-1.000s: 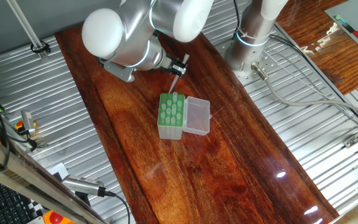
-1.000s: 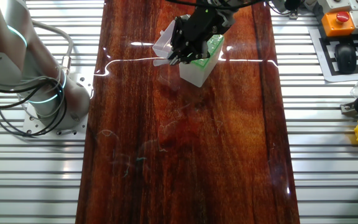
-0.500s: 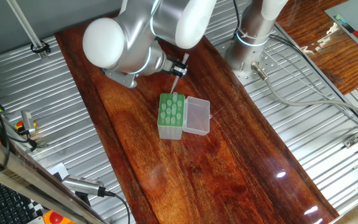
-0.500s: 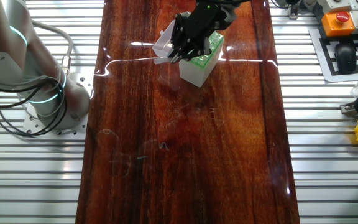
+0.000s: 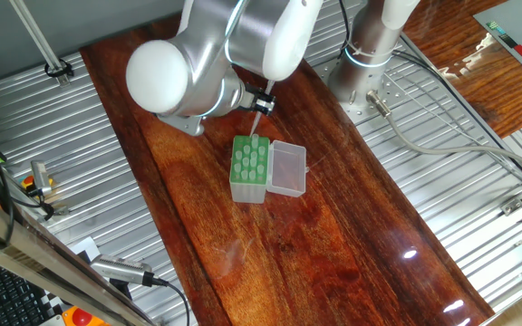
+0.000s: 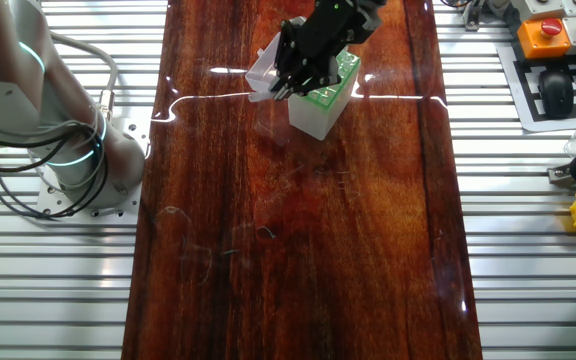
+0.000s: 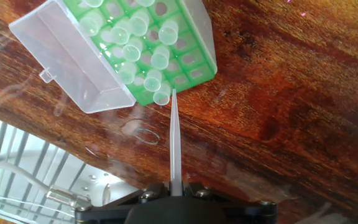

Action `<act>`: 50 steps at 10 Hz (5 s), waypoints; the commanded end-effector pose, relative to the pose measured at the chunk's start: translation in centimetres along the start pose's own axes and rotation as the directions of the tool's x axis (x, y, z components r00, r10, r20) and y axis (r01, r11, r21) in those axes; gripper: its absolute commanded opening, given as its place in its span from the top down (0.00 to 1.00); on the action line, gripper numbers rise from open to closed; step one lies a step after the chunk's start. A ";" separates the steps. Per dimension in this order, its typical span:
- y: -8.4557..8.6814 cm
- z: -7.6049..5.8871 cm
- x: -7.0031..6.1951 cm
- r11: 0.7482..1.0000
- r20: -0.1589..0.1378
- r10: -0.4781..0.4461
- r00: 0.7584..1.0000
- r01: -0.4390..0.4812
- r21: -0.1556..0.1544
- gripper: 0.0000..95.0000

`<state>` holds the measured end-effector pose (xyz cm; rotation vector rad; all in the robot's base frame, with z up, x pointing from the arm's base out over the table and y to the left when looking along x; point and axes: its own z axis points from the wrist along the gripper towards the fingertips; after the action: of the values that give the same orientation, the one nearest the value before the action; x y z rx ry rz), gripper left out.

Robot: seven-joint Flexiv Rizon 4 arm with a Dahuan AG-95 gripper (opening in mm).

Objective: Insert a large pipette tip into the holder for large pipette tips

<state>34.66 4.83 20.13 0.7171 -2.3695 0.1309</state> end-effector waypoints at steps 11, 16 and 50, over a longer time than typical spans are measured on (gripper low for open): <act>-1.4 -0.3 1.2 0.998 -0.057 -0.048 0.997 0.050 0.034 1.00; -1.9 -0.6 1.7 0.995 -0.143 -0.091 0.986 0.097 0.037 1.00; -0.5 -4.1 3.8 0.986 -0.227 -0.165 0.960 0.168 -0.007 1.00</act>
<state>34.70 3.65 25.60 0.8590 -2.0853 0.1483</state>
